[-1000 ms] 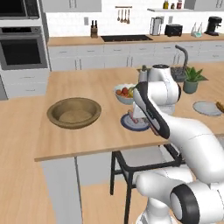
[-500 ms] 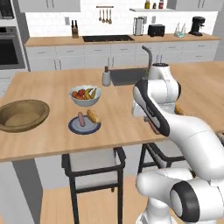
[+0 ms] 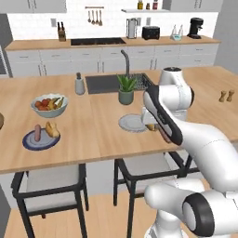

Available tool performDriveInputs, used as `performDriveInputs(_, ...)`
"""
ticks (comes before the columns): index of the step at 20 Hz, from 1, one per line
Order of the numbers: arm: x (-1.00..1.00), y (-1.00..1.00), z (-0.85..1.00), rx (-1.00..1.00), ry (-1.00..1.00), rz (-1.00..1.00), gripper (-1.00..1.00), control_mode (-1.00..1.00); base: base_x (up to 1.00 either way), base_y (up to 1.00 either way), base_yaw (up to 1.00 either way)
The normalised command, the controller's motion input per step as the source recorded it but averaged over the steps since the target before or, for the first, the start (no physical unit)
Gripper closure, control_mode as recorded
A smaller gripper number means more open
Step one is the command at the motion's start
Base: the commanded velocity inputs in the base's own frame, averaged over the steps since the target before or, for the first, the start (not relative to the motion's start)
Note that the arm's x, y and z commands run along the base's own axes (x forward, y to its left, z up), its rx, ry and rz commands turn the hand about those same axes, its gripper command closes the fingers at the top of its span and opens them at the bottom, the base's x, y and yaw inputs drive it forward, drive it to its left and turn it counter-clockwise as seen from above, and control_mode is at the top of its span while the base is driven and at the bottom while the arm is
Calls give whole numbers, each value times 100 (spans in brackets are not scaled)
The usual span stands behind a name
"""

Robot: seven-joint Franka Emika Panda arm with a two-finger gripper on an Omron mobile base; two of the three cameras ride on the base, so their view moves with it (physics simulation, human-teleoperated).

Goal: Place one bun and one sausage from the bowl on each plate.

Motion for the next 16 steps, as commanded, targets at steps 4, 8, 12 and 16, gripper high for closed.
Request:
performDriveInputs(4,0,0,0,0,0,0,100,100,57,-22,0)
performDriveInputs(8,0,0,0,0,0,0,100,100,62,-4,0)
performDriveInputs(12,0,0,0,0,0,0,100,100,63,-8,0)
performDriveInputs(16,93,-11,0,0,1,0,100,-100,0,0,0)
